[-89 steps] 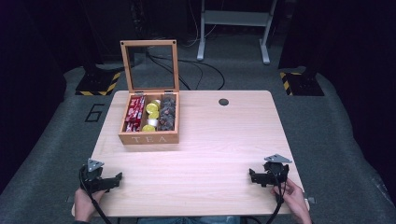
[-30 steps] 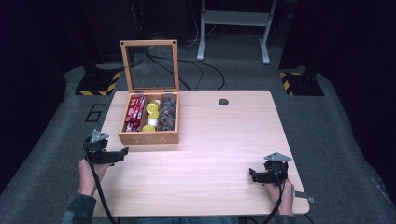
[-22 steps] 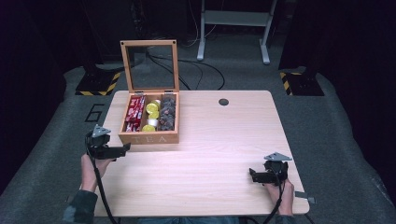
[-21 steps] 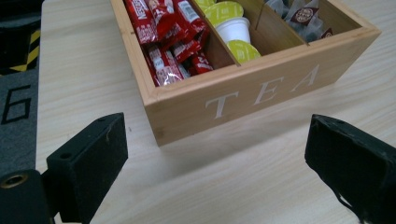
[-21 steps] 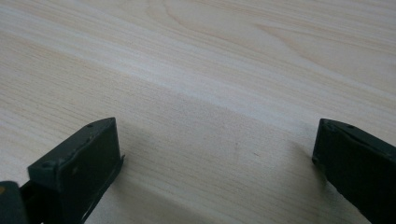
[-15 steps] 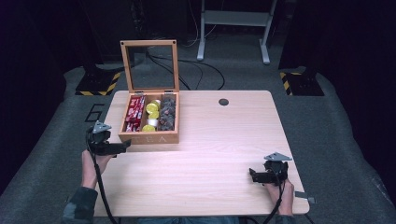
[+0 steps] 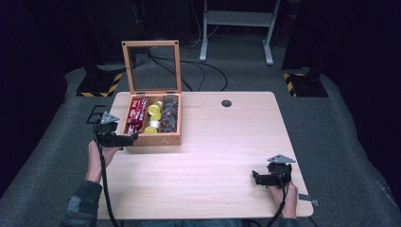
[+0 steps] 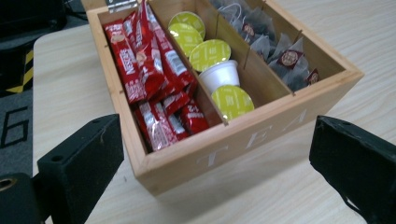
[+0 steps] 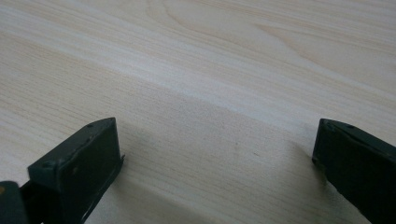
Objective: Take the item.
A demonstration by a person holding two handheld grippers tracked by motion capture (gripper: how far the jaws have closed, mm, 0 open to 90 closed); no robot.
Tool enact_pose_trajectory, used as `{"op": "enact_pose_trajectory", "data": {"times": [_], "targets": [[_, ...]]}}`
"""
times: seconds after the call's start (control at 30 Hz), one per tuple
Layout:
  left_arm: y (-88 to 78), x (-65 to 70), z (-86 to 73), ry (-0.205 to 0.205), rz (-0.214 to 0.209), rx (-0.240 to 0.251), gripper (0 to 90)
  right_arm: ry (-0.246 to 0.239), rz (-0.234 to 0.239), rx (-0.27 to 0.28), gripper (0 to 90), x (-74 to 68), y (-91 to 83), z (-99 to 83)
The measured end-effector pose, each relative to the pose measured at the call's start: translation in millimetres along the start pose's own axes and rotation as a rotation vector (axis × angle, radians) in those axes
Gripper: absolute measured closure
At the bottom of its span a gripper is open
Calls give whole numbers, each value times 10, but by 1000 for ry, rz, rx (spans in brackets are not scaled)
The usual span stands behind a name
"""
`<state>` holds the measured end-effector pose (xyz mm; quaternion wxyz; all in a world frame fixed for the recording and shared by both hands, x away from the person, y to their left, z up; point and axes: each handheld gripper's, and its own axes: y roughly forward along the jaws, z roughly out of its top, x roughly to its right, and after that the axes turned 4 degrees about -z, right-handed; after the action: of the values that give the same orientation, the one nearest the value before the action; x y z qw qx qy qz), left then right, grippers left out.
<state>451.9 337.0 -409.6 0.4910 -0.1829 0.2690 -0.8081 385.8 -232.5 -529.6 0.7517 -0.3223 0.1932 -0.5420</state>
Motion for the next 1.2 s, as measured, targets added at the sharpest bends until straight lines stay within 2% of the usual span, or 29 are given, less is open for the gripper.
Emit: {"op": "enact_pose_trajectory", "data": {"times": [0.2,0.3,0.77,0.97,1.1,1.13,1.2], "targets": [[88,-20,140,3,-10,-6,19,0,1,-1,2,0,-1,0],[159,-74,210,-1,-6,-13,19,0,2,0,2,1,-1,0],[472,-292,337,-32,17,-57,36,-1,3,0,4,1,-2,-1],[554,-354,400,-52,17,-53,49,-1,3,1,5,1,-1,-1],[607,-363,423,-46,25,-45,104,-2,3,1,5,2,-1,-1],[641,-367,423,-37,33,-50,158,-2,3,1,5,2,-1,-1],[660,-369,421,-35,34,-54,178,-2,3,1,5,2,-1,-1]]}}
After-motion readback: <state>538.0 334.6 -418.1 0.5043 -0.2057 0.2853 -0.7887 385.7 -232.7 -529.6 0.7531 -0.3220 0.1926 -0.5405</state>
